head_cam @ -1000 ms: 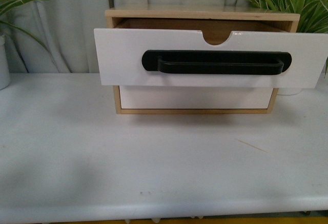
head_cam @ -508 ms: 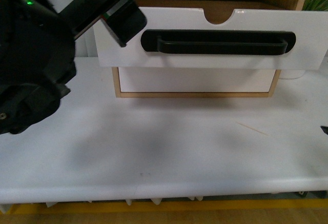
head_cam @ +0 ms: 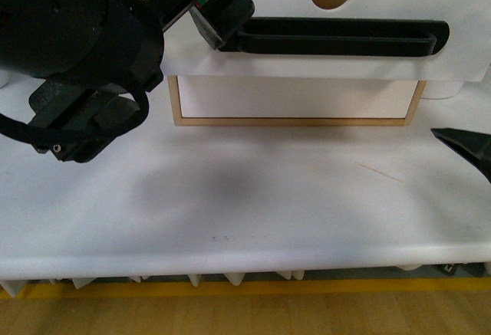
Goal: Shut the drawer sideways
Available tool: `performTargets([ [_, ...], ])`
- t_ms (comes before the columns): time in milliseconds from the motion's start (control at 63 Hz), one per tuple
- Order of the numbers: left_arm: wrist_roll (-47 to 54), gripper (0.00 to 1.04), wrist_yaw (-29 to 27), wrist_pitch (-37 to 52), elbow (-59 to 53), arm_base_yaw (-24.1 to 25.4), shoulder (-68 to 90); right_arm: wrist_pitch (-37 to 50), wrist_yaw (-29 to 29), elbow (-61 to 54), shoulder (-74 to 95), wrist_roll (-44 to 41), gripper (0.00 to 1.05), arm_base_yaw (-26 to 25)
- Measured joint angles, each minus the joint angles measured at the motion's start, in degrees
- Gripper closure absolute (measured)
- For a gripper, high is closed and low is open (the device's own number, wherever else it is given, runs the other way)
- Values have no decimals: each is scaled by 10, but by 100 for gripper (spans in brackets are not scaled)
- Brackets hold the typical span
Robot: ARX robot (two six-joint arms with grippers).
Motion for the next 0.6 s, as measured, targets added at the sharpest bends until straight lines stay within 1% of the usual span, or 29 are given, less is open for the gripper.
performTargets([
  [365, 6, 6, 13, 0, 37, 17, 33, 4, -3, 116, 122, 0, 9, -6],
  [603, 19, 6, 19, -7, 114, 30, 90, -7, -11, 212, 219, 1, 9, -12],
])
